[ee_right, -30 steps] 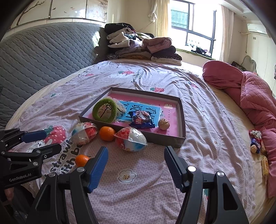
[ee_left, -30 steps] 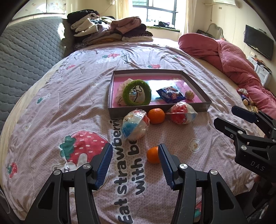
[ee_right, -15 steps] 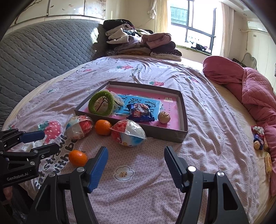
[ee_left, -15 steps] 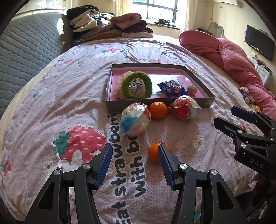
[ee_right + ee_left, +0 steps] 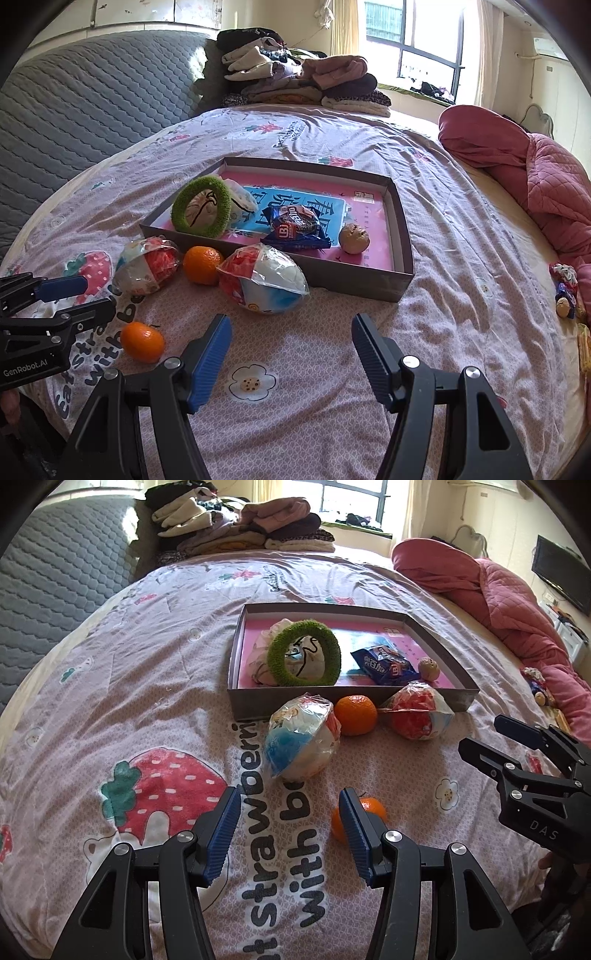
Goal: Organize objects
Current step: 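Move left tool to the clear wrapped ball while right tool approaches the white bag, then close left tool on the wrapped ball while right tool grasps the red-topped white bag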
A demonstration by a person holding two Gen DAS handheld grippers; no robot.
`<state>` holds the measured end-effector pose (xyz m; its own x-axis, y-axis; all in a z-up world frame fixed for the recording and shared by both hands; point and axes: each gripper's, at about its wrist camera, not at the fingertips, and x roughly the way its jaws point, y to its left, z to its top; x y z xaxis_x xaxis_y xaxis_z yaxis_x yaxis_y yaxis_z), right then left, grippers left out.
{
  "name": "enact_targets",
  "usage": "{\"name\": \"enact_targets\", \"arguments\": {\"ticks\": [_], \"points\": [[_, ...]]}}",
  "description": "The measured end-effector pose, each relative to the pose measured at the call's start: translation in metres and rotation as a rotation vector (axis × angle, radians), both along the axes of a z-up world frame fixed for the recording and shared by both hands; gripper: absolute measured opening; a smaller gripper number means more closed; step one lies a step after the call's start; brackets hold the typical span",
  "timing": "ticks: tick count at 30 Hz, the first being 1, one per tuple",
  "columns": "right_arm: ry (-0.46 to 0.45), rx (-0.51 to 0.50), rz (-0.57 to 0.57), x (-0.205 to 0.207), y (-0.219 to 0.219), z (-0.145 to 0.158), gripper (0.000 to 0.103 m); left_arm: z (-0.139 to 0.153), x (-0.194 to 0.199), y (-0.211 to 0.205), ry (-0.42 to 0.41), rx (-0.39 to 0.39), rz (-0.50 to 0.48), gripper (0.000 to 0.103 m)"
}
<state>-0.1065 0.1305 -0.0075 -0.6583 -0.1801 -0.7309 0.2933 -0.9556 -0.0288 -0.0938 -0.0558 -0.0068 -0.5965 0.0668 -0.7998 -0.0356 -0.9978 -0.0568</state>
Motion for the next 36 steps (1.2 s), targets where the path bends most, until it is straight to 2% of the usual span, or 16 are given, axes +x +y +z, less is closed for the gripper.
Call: {"name": "enact_targets", "arguments": {"ticks": [11, 18, 30, 36], "points": [[-0.025, 0.006, 0.007, -0.023, 0.002, -0.015, 0.067, -0.013, -0.021, 0.002, -0.029, -0.004, 0.000, 0.057], [-0.018, 0.037, 0.065, -0.030, -0.008, -0.020, 0.067, -0.016, -0.032, 0.000, -0.031, -0.002, 0.002, 0.057], [-0.015, 0.027, 0.136, -0.043, -0.021, -0.025, 0.079, -0.019, -0.051, 0.002, -0.037, 0.002, 0.002, 0.057], [-0.004, 0.012, 0.147, -0.048, -0.028, -0.023, 0.080, -0.019, -0.060, 0.000, -0.040, 0.020, 0.000, 0.060]]}}
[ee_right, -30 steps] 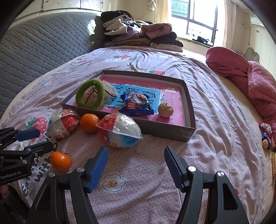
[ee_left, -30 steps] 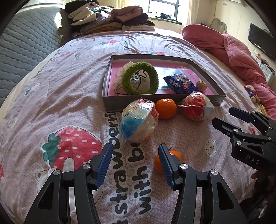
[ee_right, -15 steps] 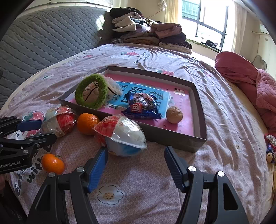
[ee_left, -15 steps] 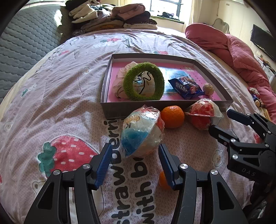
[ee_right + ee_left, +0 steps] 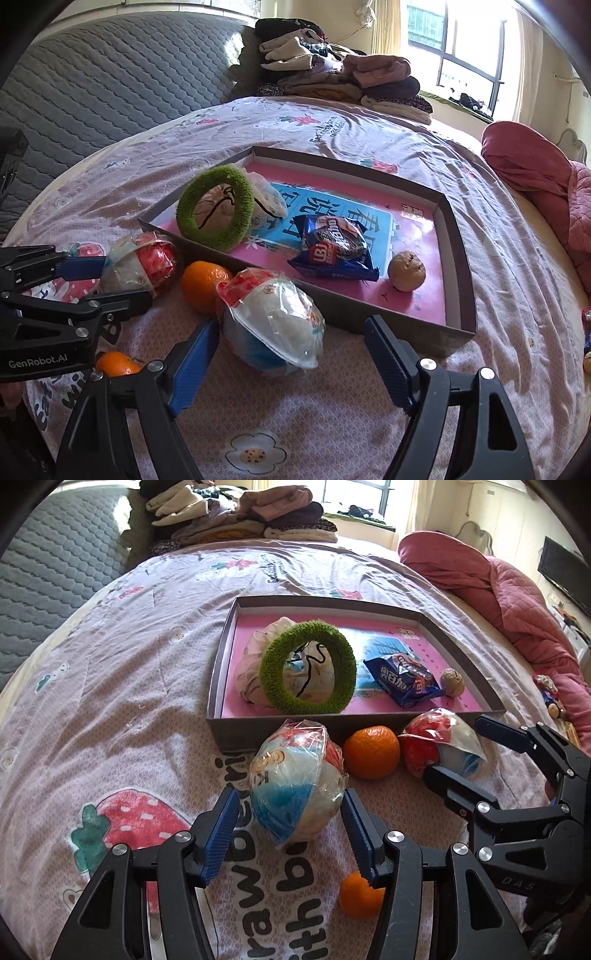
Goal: Organize objects
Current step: 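Close left tool on the wrapped ball while right tool grasps the red-topped white bag, then lift the ball and bag with both tools toward the tray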
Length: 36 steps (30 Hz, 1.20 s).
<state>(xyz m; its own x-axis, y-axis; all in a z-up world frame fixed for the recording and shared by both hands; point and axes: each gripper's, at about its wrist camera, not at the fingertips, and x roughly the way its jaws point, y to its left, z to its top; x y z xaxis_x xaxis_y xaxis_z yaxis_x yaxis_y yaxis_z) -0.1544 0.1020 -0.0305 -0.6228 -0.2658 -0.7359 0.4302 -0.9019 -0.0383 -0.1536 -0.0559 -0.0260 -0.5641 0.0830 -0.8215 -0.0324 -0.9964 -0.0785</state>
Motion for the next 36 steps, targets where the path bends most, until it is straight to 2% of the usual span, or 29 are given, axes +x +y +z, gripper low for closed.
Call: {"name": "enact_targets", "arguments": {"ticks": [12, 14, 16, 18, 22, 23, 30, 36], "points": [[-0.061, -0.048, -0.030, -0.014, 0.001, -0.009, 0.079, -0.003, -0.012, 0.000, -0.010, 0.036, -0.001, 0.062], [-0.064, -0.046, -0.032, -0.014, 0.001, -0.011, 0.075, -0.004, -0.014, 0.001, -0.013, 0.037, -0.001, 0.062], [-0.066, -0.055, -0.022, -0.013, 0.000, -0.012, 0.068, -0.005, -0.016, 0.003, -0.015, 0.034, 0.001, 0.062], [-0.065, -0.056, -0.017, -0.012, -0.001, -0.012, 0.062, -0.007, -0.018, 0.003, -0.018, 0.004, 0.022, 0.062], [-0.062, -0.054, -0.018, -0.010, -0.001, -0.011, 0.062, -0.010, -0.020, -0.004, -0.031, 0.022, 0.041, 0.058], [-0.063, -0.056, -0.020, -0.010, -0.001, -0.011, 0.062, -0.011, -0.020, -0.007, -0.032, 0.036, 0.044, 0.053], [-0.063, -0.068, -0.033, -0.009, 0.002, -0.008, 0.061, -0.010, -0.017, -0.007, -0.035, 0.062, 0.029, 0.052], [-0.055, -0.067, -0.038, -0.006, 0.003, -0.002, 0.061, -0.004, -0.012, -0.001, -0.017, 0.054, 0.006, 0.052]]}}
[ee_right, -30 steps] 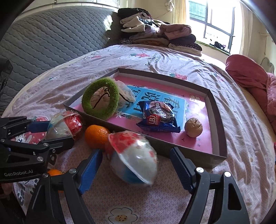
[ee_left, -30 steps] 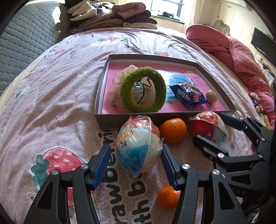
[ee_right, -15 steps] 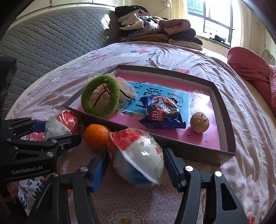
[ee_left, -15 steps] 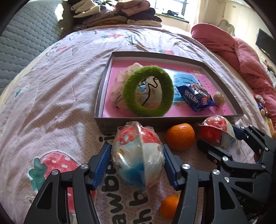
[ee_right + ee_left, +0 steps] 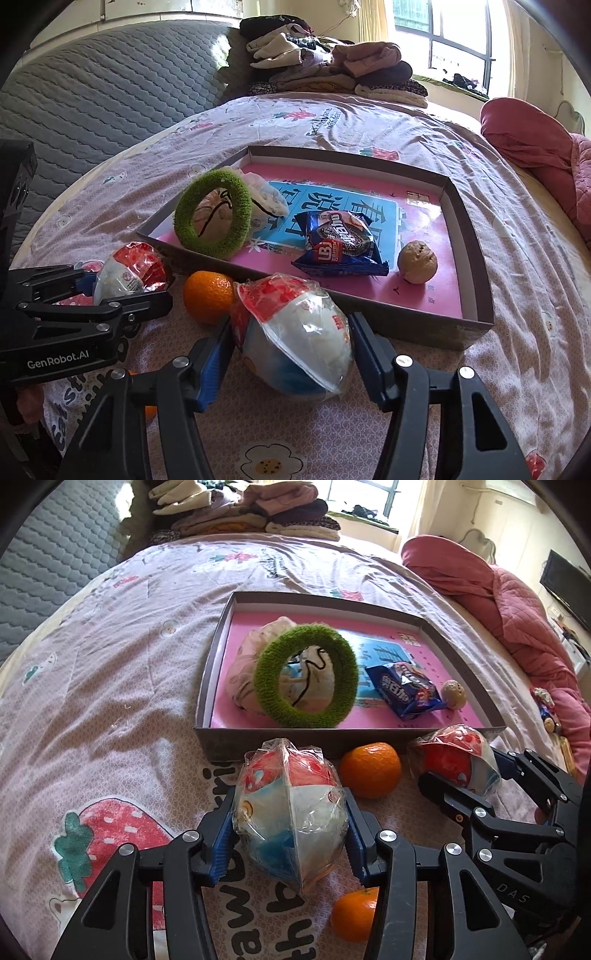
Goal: Organize objects
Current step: 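Lift the ball and bag with both tools toward the tray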
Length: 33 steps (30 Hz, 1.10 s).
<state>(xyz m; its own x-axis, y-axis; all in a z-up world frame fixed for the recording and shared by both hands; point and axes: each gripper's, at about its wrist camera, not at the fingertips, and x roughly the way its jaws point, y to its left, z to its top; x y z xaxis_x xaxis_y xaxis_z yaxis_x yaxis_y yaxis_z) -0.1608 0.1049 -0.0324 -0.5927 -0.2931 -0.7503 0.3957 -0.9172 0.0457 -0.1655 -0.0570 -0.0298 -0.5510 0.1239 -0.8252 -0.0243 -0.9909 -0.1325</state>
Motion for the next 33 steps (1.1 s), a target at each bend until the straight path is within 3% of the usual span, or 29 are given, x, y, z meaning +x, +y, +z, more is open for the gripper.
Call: {"name": "enact_targets", "arguments": {"ticks": [33], "points": [[0.093, -0.021, -0.015, 0.036, 0.008, 0.048, 0.061, 0.046, 0.037, 0.014, 0.093, -0.029, -0.027, 0.052]]}}
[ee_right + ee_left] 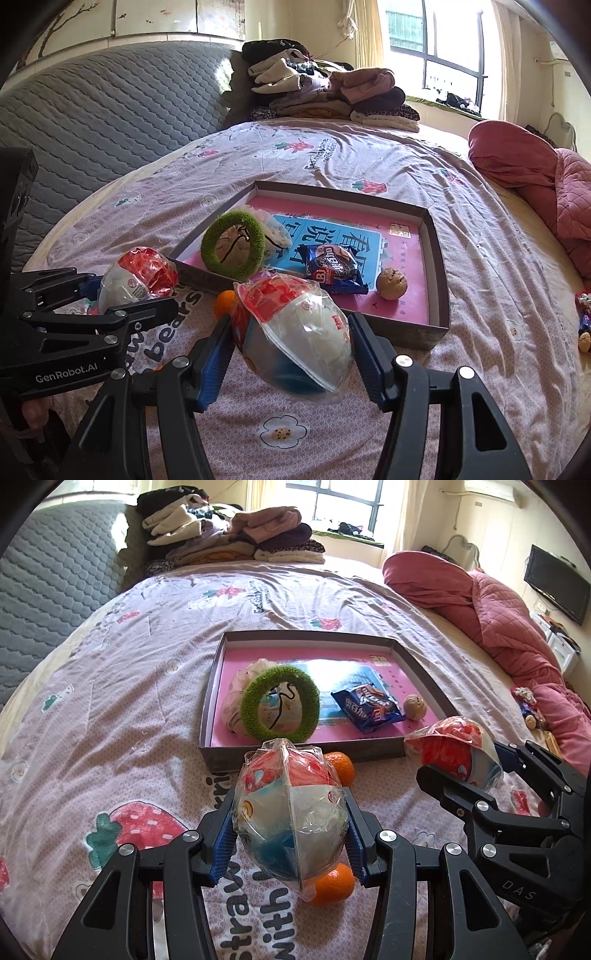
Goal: Organize objects
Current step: 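Lift the ball and bag with both tools toward the tray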
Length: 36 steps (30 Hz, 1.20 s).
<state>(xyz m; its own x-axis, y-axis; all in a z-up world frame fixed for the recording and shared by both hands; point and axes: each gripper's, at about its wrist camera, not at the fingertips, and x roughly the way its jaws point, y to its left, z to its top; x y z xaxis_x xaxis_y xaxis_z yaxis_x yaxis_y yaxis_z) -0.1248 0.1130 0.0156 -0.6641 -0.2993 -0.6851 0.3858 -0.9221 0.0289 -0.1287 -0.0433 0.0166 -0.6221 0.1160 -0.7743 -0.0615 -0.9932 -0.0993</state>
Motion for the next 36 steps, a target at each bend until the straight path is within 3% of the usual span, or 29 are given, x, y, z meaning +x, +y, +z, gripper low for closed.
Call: {"name": "enact_targets", "arguments": {"ticks": [36], "points": [[0.112, -0.072, -0.077, 0.030, 0.029, 0.048, 0.061, 0.045, 0.033, 0.020, 0.101, -0.034, -0.030, 0.052]]}}
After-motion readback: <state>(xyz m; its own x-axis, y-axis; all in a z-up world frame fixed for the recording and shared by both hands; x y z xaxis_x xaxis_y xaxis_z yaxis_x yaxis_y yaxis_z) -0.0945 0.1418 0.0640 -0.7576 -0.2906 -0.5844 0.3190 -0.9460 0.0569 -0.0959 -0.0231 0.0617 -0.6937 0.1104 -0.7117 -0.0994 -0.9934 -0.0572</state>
